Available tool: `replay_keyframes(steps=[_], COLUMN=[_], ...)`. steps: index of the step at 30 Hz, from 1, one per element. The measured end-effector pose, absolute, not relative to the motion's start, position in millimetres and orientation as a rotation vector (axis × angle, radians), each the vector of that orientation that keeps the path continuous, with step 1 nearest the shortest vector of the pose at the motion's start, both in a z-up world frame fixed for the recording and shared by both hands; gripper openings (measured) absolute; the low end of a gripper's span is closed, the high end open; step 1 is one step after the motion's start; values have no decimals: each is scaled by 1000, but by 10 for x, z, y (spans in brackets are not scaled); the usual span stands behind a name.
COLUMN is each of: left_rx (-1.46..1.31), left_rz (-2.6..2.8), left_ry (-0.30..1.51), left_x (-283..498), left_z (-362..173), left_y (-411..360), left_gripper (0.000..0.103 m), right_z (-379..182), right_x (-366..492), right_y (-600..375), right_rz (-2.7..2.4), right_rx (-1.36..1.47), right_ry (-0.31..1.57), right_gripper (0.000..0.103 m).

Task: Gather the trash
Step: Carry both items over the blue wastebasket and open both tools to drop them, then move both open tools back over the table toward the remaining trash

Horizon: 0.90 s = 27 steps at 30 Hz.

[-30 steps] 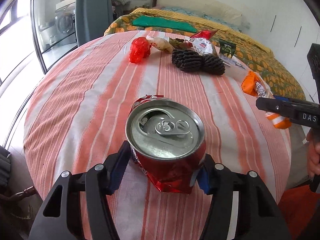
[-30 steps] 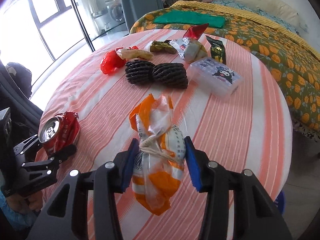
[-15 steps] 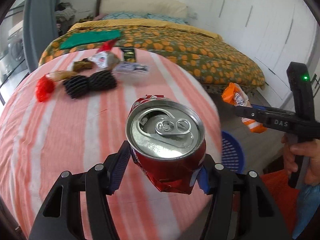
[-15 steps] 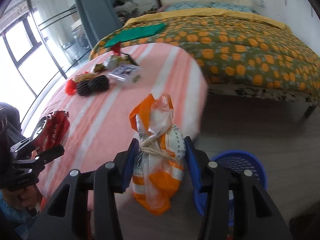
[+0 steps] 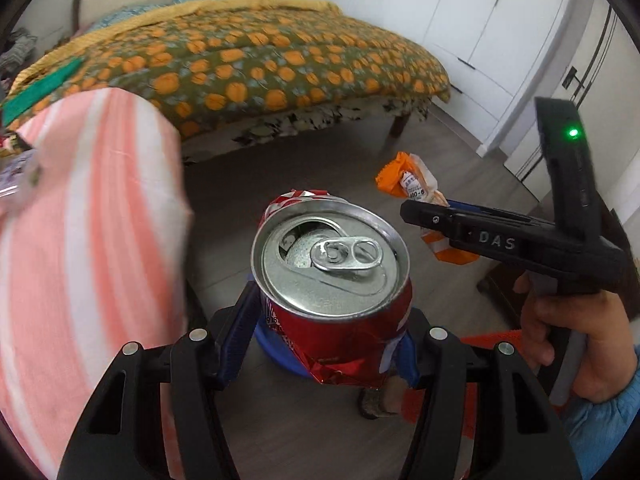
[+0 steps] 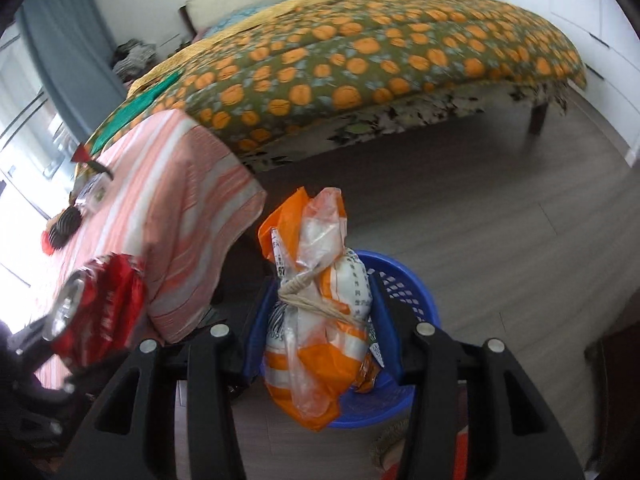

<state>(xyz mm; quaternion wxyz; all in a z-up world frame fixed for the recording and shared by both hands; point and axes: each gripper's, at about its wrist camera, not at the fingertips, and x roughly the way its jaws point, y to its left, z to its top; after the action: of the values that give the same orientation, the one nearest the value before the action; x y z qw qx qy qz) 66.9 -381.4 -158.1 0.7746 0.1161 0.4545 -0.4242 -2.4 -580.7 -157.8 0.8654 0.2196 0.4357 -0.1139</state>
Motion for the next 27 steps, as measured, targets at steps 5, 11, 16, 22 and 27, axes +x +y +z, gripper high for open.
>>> replay_keyframes(steps=[5, 11, 16, 22, 27], left_rx=[275, 283, 280, 202, 134], left_rz=[-920, -927, -901, -912, -939], left_ry=[1029, 1041, 1042, 995, 893], left_x=[730, 854, 989, 982, 823], left_z=[-1897, -2136, -2276, -1951, -1457], left_y=[-4192, -4393, -4479, -4199, -3755], left_gripper=[59, 62, 84, 85, 92], right_z=[-1677, -1705, -1690, -1564, -1451], right_x=[-108, -102, -122, -261, -239], right_y=[-6051, -6172, -6250, -6329, -6131], right_rz=[-269, -291, -319, -375, -392], right_rx=[534, 571, 619, 620, 539], right_ry=[899, 869, 816, 755, 731], right_gripper=[46, 49, 80, 80, 91])
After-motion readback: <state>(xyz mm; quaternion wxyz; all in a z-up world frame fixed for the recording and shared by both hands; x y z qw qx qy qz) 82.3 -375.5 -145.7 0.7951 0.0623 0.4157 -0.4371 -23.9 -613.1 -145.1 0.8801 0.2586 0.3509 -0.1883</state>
